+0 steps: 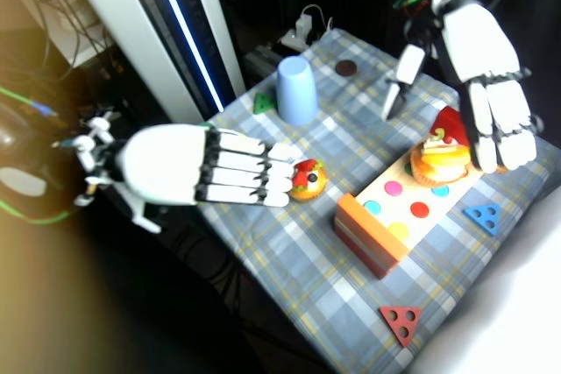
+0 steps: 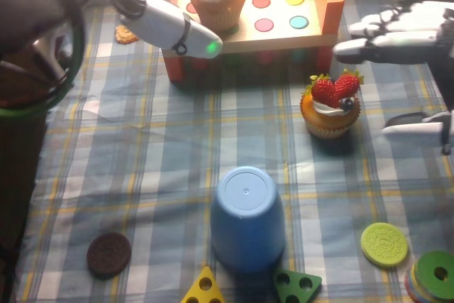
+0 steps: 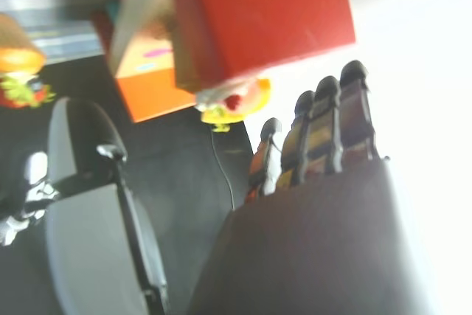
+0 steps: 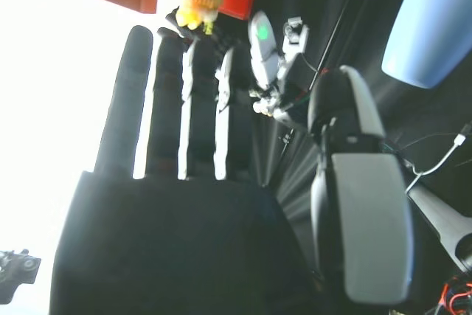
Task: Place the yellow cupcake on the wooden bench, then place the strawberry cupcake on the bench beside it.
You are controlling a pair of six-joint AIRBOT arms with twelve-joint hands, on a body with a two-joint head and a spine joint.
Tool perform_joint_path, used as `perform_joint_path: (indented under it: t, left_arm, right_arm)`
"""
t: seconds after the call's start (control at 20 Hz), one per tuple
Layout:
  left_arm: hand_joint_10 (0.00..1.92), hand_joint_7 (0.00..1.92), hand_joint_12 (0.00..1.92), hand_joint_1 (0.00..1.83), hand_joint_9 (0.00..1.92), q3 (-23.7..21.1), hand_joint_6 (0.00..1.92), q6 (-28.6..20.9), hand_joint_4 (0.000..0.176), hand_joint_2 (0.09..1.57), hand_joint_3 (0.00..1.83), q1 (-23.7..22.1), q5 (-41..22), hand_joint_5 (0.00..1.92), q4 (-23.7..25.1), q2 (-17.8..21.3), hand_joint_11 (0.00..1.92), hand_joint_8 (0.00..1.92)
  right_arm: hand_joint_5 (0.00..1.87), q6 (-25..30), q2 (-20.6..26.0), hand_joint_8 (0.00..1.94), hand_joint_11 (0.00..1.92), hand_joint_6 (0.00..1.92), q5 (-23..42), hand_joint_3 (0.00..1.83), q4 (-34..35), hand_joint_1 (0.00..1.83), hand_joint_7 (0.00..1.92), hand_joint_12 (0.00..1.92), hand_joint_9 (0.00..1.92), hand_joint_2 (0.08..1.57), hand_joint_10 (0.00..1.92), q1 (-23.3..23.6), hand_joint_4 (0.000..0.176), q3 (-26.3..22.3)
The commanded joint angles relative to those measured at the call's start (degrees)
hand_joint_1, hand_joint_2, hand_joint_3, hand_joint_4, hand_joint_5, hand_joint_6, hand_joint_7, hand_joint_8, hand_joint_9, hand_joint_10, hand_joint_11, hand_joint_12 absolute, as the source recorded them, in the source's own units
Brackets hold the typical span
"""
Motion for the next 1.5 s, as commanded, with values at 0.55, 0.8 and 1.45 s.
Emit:
perform_joint_path:
  t: [0.55,0.8,1.45]
  left_arm:
    - [0.00,0.00,0.00,0.91,0.00,-14.95,0.00,-20.73,0.176,0.77,0.00,12.11,-30.43,0.00,13.05,12.86,0.00,0.00]
    - [0.00,0.00,0.00,0.93,0.00,-14.96,0.00,-21.60,0.176,0.76,0.00,13.22,-30.78,0.00,12.17,12.87,0.00,0.00]
    - [0.00,0.00,0.00,0.86,0.00,-14.96,0.00,-21.94,0.176,0.78,0.00,15.05,-31.12,0.00,10.31,12.90,0.00,0.00]
  right_arm:
    - [0.33,0.35,-6.33,0.01,0.03,0.00,-4.70,0.00,0.89,0.70,0.36,1.03,0.41,0.96,0.01,3.99,0.176,5.04]
    - [0.47,0.35,-7.14,0.01,0.16,0.01,-6.29,0.00,0.83,0.92,0.53,1.14,0.57,0.96,0.02,4.07,0.103,5.49]
    - [0.96,0.97,-7.22,1.17,0.89,0.92,-5.90,0.00,0.58,1.23,0.99,1.81,0.93,1.12,1.55,4.05,0.000,5.08]
